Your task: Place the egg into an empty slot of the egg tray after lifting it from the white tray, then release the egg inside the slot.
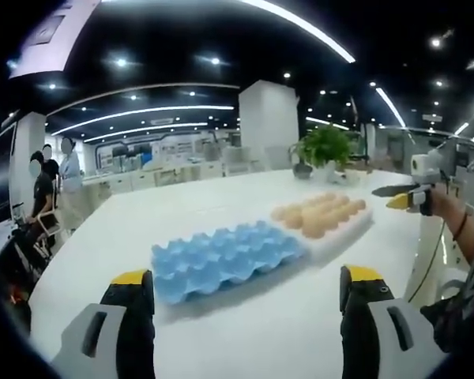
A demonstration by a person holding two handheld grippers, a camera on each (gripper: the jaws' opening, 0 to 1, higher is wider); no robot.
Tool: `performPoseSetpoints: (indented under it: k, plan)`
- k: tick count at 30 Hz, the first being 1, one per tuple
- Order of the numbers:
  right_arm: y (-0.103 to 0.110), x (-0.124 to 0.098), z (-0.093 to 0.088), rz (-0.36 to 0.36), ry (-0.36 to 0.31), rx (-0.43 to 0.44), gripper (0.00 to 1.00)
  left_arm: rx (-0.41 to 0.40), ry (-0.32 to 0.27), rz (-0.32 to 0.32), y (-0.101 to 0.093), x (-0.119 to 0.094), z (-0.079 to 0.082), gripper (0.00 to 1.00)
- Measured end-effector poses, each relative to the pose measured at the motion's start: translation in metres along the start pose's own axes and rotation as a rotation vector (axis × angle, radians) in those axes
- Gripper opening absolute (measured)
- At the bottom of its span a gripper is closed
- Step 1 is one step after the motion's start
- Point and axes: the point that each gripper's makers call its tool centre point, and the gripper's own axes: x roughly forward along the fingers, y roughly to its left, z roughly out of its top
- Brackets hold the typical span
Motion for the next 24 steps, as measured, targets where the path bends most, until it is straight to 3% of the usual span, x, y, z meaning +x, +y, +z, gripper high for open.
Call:
performPoseSetpoints:
  k: [24]
  plan:
    - [0.018,0.028,0.005,0.063,0.006,-0.005,0.97,0.004,0.007,0.013,0.005,-0.002,-0.002,1.0]
